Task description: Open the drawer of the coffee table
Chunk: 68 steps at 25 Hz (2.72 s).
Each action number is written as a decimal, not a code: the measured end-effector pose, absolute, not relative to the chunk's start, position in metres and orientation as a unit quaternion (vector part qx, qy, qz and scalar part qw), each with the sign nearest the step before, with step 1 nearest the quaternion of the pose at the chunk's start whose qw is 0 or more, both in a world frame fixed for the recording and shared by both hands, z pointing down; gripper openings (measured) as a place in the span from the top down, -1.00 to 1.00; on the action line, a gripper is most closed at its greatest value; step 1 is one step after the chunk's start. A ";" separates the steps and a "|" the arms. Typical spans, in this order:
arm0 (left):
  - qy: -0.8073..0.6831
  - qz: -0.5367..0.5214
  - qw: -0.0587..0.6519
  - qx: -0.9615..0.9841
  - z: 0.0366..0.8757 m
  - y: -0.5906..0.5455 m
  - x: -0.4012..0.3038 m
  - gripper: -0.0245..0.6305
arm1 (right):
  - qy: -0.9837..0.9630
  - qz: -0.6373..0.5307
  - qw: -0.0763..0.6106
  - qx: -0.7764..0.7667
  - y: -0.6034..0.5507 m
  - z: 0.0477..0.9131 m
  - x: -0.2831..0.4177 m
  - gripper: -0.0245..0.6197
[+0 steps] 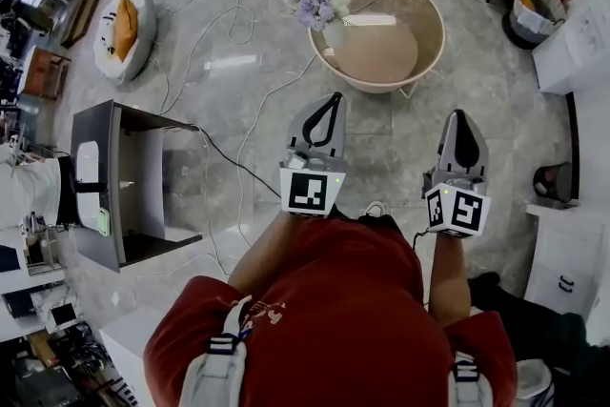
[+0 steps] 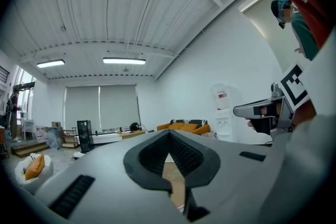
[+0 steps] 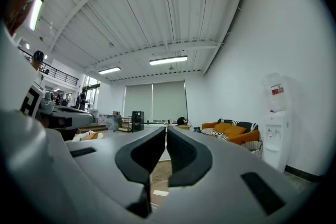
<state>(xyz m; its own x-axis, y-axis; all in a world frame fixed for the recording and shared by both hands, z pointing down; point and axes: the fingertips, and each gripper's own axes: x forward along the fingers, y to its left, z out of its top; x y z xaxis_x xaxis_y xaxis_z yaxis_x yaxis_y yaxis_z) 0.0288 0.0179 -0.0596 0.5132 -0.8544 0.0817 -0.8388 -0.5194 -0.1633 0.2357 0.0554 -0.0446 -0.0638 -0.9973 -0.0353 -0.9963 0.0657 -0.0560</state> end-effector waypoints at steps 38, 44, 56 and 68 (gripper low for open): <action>0.336 -0.051 0.073 -0.938 0.488 -0.172 -0.074 0.90 | 0.709 0.002 -0.026 -0.704 -0.093 0.482 0.099 0.85; 0.326 -0.034 0.125 -0.936 0.629 -0.195 -0.039 0.90 | 0.719 0.042 -0.035 -0.693 -0.112 0.619 0.118 0.85; 0.419 -0.033 0.067 -0.905 0.766 -0.218 -0.019 0.90 | 0.699 -0.026 0.000 -0.715 -0.117 0.766 0.134 0.85; 0.389 -0.104 0.005 -0.915 0.810 -0.204 0.005 0.90 | 0.696 -0.049 0.015 -0.716 -0.117 0.780 0.139 0.85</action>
<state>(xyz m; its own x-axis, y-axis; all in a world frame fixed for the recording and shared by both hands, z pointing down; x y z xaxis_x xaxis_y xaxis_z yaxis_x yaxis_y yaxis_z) 0.0055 -0.2041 0.8097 0.6755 -0.7134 0.1865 -0.7112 -0.6971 -0.0907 0.1389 -0.1173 0.7801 0.0267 -0.9984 0.0502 -0.9955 -0.0311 -0.0893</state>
